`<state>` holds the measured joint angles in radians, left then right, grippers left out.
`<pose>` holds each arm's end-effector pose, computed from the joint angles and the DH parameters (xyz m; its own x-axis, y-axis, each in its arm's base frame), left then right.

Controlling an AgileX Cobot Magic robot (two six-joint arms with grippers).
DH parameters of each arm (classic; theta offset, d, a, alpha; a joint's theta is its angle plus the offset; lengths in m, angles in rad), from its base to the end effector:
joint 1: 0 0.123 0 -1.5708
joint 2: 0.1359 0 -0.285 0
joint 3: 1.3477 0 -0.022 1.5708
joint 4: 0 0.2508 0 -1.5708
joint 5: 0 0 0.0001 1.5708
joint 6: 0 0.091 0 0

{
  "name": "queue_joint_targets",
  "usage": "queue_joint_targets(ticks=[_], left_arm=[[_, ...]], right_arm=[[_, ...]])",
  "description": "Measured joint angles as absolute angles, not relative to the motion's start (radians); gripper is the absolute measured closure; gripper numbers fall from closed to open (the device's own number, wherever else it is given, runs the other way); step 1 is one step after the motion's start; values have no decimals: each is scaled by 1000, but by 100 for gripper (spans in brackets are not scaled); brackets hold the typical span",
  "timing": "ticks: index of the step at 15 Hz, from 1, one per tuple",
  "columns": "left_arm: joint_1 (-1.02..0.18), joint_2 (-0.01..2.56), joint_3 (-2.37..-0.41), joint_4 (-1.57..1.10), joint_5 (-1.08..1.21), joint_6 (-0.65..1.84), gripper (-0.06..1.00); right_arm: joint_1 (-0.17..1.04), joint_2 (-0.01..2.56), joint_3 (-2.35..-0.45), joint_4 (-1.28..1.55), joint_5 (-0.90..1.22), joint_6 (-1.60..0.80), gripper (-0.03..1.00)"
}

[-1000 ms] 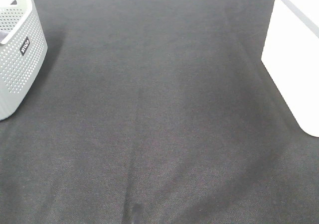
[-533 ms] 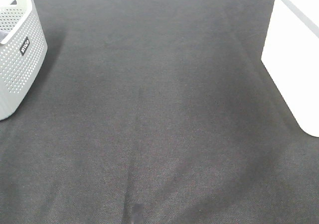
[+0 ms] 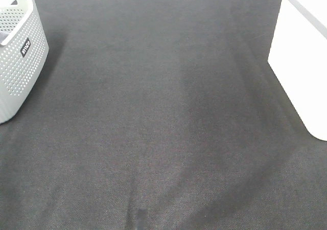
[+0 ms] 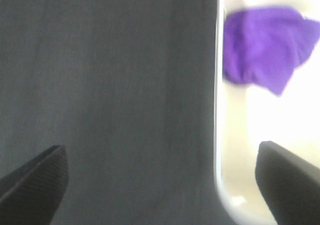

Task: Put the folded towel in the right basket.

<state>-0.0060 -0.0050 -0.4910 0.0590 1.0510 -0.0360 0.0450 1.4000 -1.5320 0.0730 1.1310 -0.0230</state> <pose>-0.0042 0.0047 0.2757 -0.4500 -0.0040 -0.8930 -0.0427 0.9989 0.0171 0.2851 0.0189 0.4120 -0.7898 -0.0275 -0.6127 -0.0789 0.9952 0.0571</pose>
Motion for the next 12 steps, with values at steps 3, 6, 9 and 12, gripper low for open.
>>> queue_joint_targets(ticks=[3, 6, 9, 12], left_arm=[[-6, -5, -491, 59, 1051, -36, -4], [-6, -5, -491, 59, 1051, -36, -4], [-6, -5, -491, 59, 1051, -36, -4], [-6, -5, -491, 59, 1051, -36, -4]], right_arm=[[45, 1003, -1119, 65, 1036, -28, 1], [45, 613, -838, 59, 1025, -40, 1], [45, 334, -665, 48, 1076, -44, 1], [45, 111, -536, 46, 1148, -44, 1]])
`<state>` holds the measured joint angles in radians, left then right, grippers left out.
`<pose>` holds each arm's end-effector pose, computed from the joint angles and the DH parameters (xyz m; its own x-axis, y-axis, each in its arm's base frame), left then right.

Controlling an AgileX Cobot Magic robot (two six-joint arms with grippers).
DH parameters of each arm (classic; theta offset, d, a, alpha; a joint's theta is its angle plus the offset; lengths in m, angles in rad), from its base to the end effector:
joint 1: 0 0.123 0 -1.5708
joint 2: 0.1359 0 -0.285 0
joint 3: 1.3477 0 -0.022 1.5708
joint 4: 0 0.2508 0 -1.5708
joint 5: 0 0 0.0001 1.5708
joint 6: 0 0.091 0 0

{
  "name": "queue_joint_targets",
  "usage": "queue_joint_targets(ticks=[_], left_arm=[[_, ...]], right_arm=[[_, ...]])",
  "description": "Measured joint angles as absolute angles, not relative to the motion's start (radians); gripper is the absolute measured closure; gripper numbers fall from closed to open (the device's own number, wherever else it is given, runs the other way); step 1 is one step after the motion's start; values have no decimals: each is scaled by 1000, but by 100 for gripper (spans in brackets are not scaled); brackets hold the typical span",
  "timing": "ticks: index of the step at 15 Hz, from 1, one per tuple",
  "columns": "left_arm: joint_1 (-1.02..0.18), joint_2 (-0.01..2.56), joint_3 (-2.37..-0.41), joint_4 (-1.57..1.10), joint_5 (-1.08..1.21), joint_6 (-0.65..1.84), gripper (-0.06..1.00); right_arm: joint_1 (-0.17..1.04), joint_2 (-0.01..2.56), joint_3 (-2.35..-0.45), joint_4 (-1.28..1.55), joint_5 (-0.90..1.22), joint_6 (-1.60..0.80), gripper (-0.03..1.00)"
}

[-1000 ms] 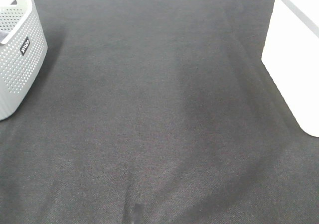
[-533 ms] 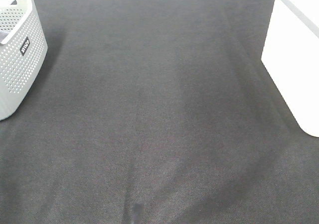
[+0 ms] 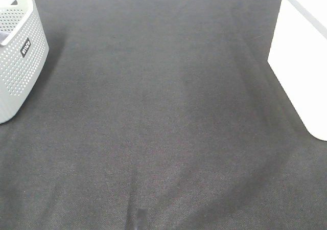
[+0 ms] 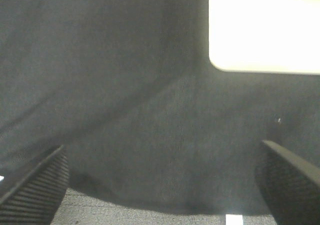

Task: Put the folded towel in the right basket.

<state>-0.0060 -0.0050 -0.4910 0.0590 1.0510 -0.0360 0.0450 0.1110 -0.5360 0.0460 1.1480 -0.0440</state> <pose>-0.0042 0.0047 0.2757 -0.4500 -0.0040 -0.8930 -0.0427 0.9989 0.0171 0.0044 0.0040 0.2807 -0.5907 -0.0517 -0.8052 -0.0935 0.9956 0.0047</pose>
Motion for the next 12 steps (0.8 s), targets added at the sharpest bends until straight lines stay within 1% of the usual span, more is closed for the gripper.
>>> queue_joint_targets(ticks=[2, 4, 7, 9, 12], left_arm=[[-6, -5, -491, 59, 1051, -36, -4], [-6, -5, -491, 59, 1051, -36, -4], [-6, -5, -491, 59, 1051, -36, -4], [-6, -5, -491, 59, 1051, -36, -4], [-6, -5, -491, 59, 1051, -36, -4]], right_arm=[[45, 3, -498, 46, 1184, -44, 1], [45, -4, -498, 47, 1204, -44, 1], [45, -4, -462, 64, 1129, -44, 1], [45, -4, -461, 66, 1121, -44, 1], [85, -4, -461, 68, 1118, -44, 1]])
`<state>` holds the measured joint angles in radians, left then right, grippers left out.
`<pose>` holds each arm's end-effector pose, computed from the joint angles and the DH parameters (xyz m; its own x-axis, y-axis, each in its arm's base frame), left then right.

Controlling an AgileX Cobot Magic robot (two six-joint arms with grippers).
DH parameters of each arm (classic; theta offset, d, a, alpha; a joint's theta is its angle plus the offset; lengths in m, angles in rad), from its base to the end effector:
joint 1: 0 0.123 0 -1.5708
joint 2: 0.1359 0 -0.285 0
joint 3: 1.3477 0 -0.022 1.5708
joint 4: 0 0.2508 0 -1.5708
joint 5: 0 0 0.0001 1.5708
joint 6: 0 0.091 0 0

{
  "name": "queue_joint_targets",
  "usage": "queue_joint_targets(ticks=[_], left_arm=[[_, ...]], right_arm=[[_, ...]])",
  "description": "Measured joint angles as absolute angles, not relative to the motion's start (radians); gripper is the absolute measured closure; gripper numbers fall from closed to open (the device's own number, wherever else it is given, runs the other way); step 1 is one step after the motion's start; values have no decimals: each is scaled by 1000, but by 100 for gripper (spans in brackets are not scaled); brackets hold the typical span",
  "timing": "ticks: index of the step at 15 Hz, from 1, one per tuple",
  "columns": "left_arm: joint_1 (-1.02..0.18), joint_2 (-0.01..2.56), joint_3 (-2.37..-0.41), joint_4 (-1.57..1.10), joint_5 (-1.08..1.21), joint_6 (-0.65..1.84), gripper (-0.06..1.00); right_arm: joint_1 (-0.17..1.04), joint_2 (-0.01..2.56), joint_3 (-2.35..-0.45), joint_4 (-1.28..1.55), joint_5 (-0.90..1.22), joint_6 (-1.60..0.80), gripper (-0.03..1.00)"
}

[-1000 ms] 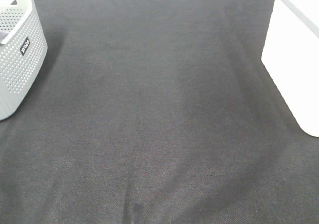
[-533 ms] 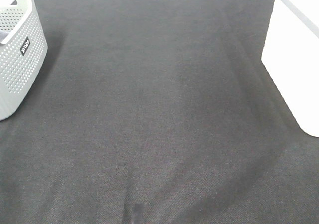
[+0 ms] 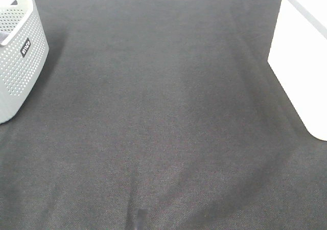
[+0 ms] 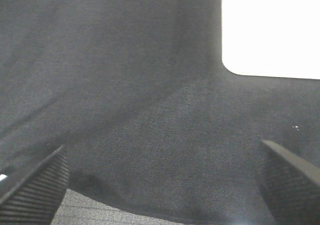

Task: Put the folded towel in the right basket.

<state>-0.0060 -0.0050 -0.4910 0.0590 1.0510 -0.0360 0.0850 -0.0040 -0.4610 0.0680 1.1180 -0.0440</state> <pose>-0.0042 0.0047 0.2757 -0.4500 -0.0040 -0.8930 -0.0427 0.9989 0.0171 -0.0043 0.0052 0.2621 -0.5314 -0.0595 -0.8450 -0.1437 0.9894 0.0207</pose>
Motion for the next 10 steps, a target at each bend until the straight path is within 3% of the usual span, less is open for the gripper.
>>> queue_joint_targets(ticks=[10], left_arm=[[-6, -5, -491, 59, 1051, -36, -4]], right_arm=[[91, -4, -461, 55, 1115, -44, 1]])
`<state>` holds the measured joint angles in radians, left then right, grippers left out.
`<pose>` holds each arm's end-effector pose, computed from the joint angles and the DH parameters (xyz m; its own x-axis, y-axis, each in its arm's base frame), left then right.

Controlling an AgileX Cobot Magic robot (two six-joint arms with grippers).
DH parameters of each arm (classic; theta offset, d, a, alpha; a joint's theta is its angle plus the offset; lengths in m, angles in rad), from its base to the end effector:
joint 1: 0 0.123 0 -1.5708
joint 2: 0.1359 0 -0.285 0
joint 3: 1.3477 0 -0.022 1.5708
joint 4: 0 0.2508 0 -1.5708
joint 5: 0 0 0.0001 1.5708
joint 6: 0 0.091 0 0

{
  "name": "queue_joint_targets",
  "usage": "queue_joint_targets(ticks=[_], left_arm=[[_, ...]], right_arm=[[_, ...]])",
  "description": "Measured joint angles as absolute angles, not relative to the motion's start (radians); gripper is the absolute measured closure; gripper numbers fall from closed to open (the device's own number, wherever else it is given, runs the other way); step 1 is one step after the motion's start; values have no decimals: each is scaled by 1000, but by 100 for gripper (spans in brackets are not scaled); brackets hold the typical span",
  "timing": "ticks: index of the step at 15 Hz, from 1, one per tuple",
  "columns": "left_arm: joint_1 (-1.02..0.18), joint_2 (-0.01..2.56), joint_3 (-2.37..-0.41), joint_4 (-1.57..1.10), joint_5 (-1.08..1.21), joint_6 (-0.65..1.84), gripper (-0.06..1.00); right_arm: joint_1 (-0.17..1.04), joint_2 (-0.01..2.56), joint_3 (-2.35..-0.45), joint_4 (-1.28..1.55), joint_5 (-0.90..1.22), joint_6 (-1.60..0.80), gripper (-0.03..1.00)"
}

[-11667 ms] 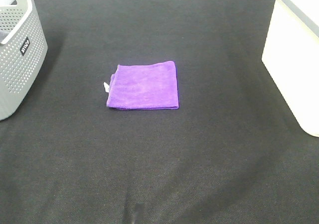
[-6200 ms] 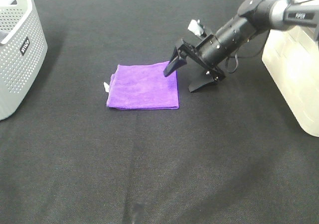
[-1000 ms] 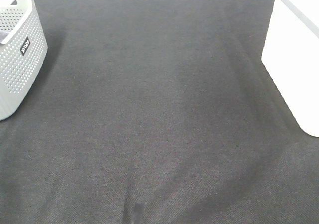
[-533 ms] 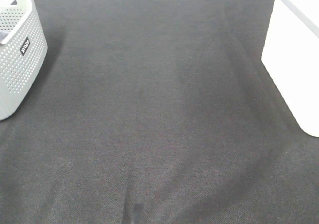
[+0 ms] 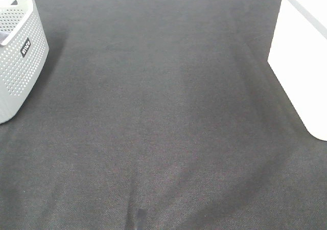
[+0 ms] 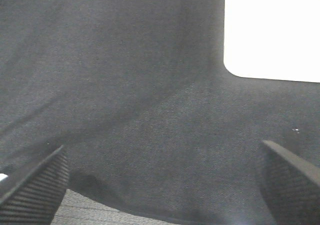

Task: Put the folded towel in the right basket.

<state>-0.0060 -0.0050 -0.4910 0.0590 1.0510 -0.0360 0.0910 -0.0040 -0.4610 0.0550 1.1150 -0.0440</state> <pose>-0.0042 0.0047 0.2757 -0.4500 -0.0040 -0.8930 -0.0427 0.9989 0.0171 -0.0041 0.0041 0.2622 -0.5281 -0.0680 -0.8464 -0.1428 0.9897 0.0096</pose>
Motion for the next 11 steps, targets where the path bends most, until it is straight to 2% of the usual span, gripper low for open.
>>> queue_joint_targets(ticks=[11], left_arm=[[-6, -5, -491, 59, 1051, -36, -4]], right_arm=[[91, -4, -461, 43, 1115, -44, 1]])
